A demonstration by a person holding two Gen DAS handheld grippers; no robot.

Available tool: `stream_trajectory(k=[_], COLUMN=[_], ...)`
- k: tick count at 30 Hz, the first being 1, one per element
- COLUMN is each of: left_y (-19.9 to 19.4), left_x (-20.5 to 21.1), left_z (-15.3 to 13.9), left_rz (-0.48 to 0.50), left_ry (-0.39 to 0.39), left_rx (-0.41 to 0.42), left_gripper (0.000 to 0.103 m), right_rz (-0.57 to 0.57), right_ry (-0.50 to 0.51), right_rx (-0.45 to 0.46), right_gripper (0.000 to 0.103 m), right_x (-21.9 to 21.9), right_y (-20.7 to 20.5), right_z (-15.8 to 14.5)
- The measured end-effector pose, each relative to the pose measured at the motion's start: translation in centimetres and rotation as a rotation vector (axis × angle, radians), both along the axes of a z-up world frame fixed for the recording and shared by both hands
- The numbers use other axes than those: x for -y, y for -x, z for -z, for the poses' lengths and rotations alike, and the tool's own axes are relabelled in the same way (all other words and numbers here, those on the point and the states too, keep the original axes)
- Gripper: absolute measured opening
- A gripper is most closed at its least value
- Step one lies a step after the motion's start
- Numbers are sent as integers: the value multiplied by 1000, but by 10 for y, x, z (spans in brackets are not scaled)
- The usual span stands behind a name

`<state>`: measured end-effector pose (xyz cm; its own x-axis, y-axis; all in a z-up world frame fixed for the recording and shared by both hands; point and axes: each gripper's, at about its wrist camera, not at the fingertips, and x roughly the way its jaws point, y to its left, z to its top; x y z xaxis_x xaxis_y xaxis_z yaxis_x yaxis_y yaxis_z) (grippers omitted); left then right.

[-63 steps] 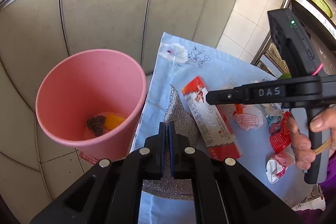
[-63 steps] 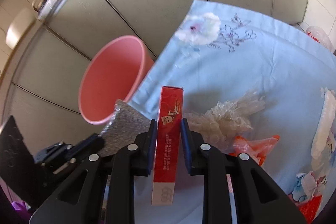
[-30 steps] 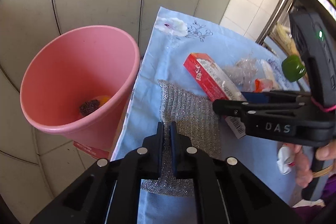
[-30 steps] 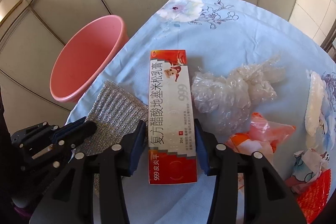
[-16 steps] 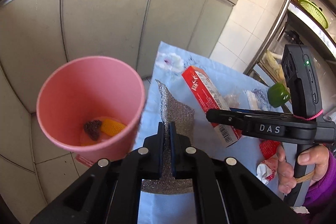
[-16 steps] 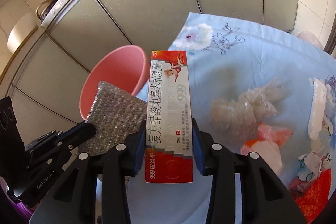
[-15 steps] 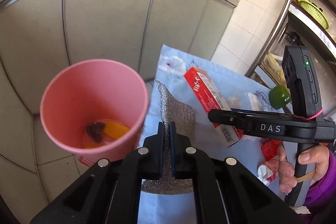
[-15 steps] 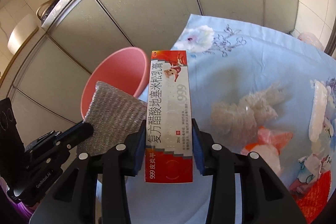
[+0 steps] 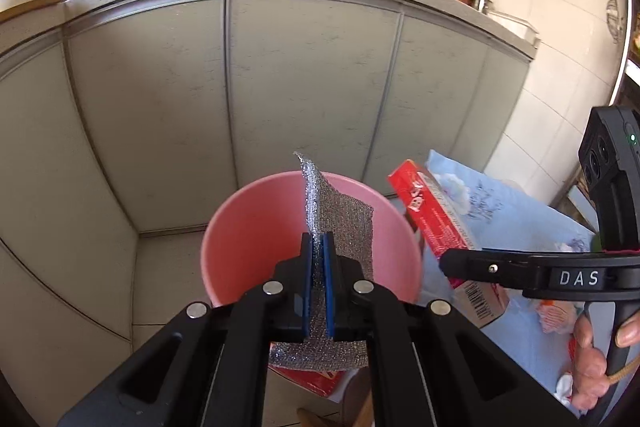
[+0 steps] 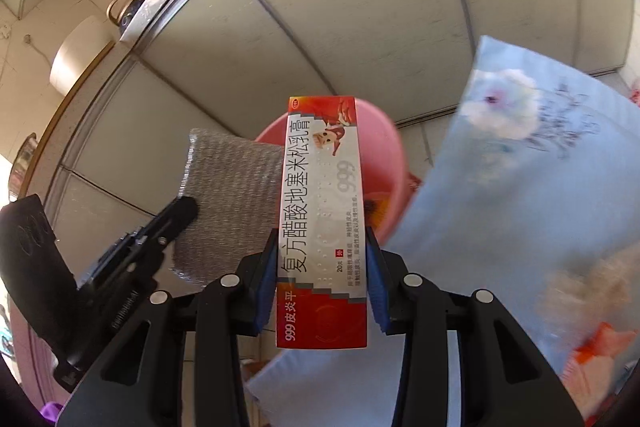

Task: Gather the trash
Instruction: 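Carry the mesh scrubber and ointment box to the pink bin and release both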

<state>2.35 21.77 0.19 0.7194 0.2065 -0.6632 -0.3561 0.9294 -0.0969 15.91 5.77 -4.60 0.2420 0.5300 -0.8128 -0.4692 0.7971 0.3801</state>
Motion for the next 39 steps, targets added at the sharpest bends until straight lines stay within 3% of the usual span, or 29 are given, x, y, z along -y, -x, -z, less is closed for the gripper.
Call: stream_trajectory(k=[9, 17, 22, 26, 39], left_y=[-18, -26, -27, -26, -8], left_x=[-26, -37, -38, -37, -17], left_z=[35, 62, 62, 57, 31], left_rz=[-65, -104, -109, -110, -53], left_ry=[-23, -3, 5, 20, 83], left_rx=[-78, -137, -127, -105, -35], left_gripper=[5, 6, 8, 18, 26], right_rz=[-7, 19, 8, 0, -8], right_ry=[80, 112, 109, 100, 106], right_rx=[-69, -85, -76, -57, 55], right_gripper=[40, 40, 41, 43, 43], right_x=[-49, -69, -63, -56, -34], right_y=[-21, -33, -34, -29, 4], right_z=[46, 65, 64, 62, 30])
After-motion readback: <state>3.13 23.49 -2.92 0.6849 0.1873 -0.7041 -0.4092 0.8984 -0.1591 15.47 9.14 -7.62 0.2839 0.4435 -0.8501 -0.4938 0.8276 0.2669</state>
